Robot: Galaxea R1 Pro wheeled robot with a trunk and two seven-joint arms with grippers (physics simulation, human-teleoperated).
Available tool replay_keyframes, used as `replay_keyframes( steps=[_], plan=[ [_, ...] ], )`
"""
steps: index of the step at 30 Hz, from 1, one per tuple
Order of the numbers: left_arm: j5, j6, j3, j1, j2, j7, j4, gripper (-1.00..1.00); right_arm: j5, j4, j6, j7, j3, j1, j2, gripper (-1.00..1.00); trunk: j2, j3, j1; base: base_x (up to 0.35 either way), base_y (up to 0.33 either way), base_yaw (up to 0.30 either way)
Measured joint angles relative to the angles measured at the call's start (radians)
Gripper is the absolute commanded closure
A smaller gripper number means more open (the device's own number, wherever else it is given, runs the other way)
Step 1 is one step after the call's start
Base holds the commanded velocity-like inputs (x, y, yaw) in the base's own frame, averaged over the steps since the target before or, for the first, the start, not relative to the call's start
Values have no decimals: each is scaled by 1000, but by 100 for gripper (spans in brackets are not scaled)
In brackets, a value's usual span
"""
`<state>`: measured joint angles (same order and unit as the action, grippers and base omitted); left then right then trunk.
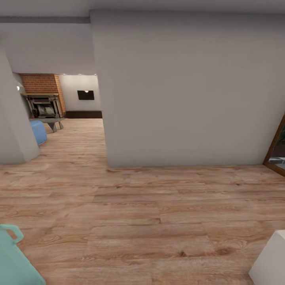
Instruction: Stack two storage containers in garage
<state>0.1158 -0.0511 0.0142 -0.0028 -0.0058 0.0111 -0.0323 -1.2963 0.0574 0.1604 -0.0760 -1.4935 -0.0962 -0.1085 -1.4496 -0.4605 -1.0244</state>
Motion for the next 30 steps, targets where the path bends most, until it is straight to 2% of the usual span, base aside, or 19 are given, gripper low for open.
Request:
replay_keyframes(
  steps=[3, 6, 7, 10, 14, 20, 27, 30],
  plan=[
    [0, 0, 0, 0, 0, 0, 0, -100, -1, -10, -8, 15, 0, 0, 5, -100, 0, 0, 0, 322, 0, 0],
    [0, 0, 0, 0, 0, 0, 0, -100, -4, -30, -62, 78, 5, 0, 10, -100, 0, 0, 0, 322, 0, 0],
    [0, 0, 0, 0, 0, 0, 0, -100, -10, -38, -115, 132, 9, 0, 12, -100, 0, 0, 0, 322, 0, 0],
    [0, 0, -1, 0, 0, 0, 0, -100, -11, -40, -135, 156, 10, 0, 12, -100, 0, 0, 0, 322, 0, 0],
    [0, 0, 0, 0, 0, 0, 0, -100, -12, -40, -126, 160, 10, 0, 12, -100, 0, 0, 0, 322, 0, 0],
    [0, 0, 0, 0, 0, 0, 0, -100, -14, -37, -36, 154, 7, 0, 13, -100, 0, 0, 0, 322, 0, 0],
    [0, 0, 0, 0, 0, 0, 0, -100, -14, -37, -27, 153, 7, 0, 13, -100, 0, 0, 0, 322, 0, 14],
    [0, 0, 0, 0, 0, 0, 0, -100, -14, -37, -26, 152, 6, 0, 13, -100, 0, 0, 0, 322, 0, 188]
  ],
)
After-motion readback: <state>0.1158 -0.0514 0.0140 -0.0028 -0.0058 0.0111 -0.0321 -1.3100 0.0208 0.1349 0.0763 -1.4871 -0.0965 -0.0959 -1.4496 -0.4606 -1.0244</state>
